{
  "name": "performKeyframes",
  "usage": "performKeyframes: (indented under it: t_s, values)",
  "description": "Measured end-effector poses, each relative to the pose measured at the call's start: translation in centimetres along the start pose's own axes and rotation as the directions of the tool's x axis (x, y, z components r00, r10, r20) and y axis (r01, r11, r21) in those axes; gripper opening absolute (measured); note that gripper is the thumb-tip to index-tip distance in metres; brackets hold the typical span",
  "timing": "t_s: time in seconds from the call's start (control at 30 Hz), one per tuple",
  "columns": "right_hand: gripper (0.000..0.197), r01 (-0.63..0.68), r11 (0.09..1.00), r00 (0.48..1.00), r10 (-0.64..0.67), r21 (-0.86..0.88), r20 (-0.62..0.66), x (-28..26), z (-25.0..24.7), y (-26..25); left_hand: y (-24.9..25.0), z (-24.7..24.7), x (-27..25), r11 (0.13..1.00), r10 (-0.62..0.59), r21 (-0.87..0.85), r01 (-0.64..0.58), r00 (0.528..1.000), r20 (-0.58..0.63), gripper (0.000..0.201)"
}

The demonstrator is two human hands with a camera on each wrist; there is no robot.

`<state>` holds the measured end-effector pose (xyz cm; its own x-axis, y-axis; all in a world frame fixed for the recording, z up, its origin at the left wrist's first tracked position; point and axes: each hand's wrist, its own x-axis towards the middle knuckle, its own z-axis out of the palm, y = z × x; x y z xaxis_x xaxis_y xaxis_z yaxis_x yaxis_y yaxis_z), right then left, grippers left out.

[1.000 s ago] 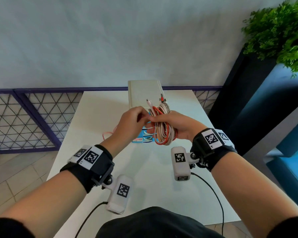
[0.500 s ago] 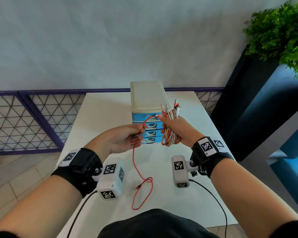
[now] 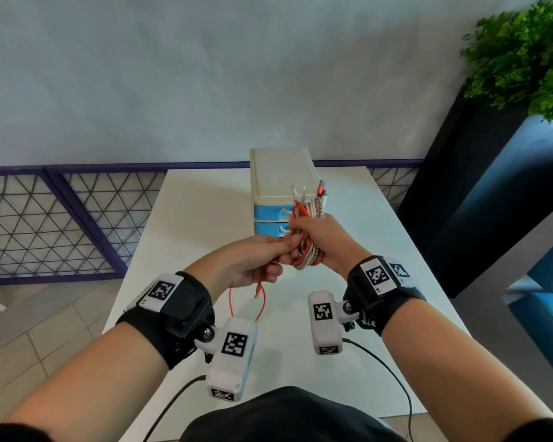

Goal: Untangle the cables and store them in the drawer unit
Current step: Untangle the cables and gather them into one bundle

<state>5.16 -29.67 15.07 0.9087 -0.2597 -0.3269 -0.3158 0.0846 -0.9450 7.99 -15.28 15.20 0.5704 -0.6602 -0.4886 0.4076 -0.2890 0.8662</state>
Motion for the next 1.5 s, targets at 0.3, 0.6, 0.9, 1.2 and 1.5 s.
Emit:
performKeyframes:
  t_s: [0.3, 0.6, 0.9, 1.2, 1.5]
  values:
    - [0.004, 0.02, 0.973, 0.997, -0.002, 0.232, -0.076, 0.2, -2.4, -1.0, -4.1, -3.5, -0.6, 0.934, -0.185, 0.334, 0.126, 0.971, 0.151, 0.029]
    - [0.019, -0.056, 0.972, 0.978, 0.099, -0.228, 0.185, 0.1, -1.5, 0.6, -2.7, -3.1, 1.1, 0.738, 0.363, 0.665, -0.115, 0.899, -0.247, 0.006]
    - [0.024, -0.07, 0.987, 0.937, 0.116, -0.148, 0.331, -0.4, -0.7, 1.4, -2.2, -1.7, 1.2, 0.715, 0.568, 0.643, -0.275, 0.764, -0.305, 0.012]
    - [0.012, 0.017, 0.99, 0.965, 0.02, -0.138, 0.261, 0.3, -1.5, 1.0, -1.6, -1.5, 1.1, 0.991, 0.054, 0.126, -0.038, 0.99, -0.13, 0.028]
    - [0.02, 0.003, 0.993, 0.996, -0.012, -0.114, -0.085, 2.6, -4.6, 1.8, -2.1, -3.3, 0.3, 0.953, 0.008, -0.302, -0.006, 1.0, 0.005, 0.025]
